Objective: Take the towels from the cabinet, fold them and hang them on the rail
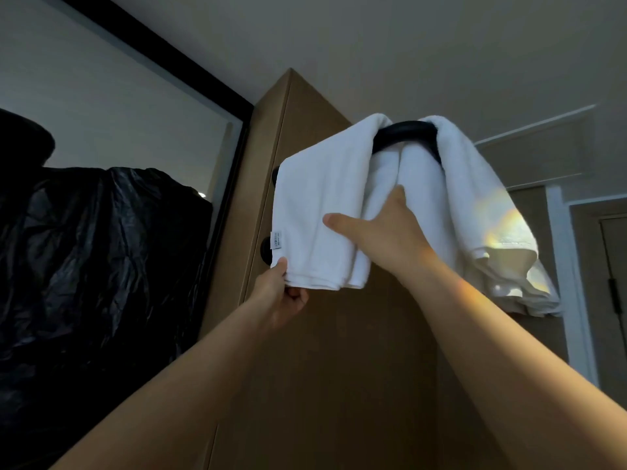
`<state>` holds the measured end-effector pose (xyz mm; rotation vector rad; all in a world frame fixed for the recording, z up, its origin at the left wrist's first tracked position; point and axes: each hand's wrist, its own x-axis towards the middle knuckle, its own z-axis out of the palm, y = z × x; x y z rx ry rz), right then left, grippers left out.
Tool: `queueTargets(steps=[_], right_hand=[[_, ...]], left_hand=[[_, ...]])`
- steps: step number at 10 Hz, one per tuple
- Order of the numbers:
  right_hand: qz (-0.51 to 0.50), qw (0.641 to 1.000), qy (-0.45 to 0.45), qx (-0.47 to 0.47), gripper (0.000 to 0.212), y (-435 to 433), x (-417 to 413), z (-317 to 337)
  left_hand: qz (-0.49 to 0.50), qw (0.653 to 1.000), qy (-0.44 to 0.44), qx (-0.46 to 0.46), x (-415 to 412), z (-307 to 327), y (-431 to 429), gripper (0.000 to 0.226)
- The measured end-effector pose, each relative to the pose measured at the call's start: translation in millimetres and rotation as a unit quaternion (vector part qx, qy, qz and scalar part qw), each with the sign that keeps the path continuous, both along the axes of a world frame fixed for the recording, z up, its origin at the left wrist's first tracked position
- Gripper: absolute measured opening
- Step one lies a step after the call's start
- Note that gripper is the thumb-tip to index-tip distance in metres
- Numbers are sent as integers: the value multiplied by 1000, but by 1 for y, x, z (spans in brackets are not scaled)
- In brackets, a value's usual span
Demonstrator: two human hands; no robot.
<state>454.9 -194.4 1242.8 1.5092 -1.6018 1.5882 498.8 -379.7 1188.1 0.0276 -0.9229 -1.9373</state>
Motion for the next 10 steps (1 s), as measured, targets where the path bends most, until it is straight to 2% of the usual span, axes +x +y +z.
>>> queueTargets(steps=[1, 2, 3, 4, 5, 6, 7, 8, 10], right_hand=[[-33, 999, 30, -17, 97, -8, 0, 5], [-103, 991, 68, -43, 44, -10, -7, -5], [-117, 989, 69, -59, 29, -8, -8, -15], [-124, 988, 72, -57, 31, -4, -6, -24], [-114, 991, 61, -31, 33, 10, -4, -31], [-116, 991, 63, -14, 30, 31, 0, -46], [-109, 992, 64, -26, 25, 56, 2, -64], [-126, 988, 80, -51, 27, 83, 0, -82], [-128, 990, 57, -30, 27, 118, -6, -125]], left_hand=[[9, 1000, -12, -2, 1, 0, 0, 21], [19, 999, -27, -24, 2, -3, 1, 22], [47, 994, -67, -70, 6, -7, 4, 26], [116, 976, -142, -116, 15, -12, 7, 32], [226, 919, -261, -189, 26, -19, 18, 46], [380, 797, -370, -290, 45, -28, 30, 50], [477, 712, -357, -371, 74, -35, 51, 36], [516, 681, -276, -440, 93, -45, 87, 41], [501, 639, -209, -545, 107, -67, 146, 39]])
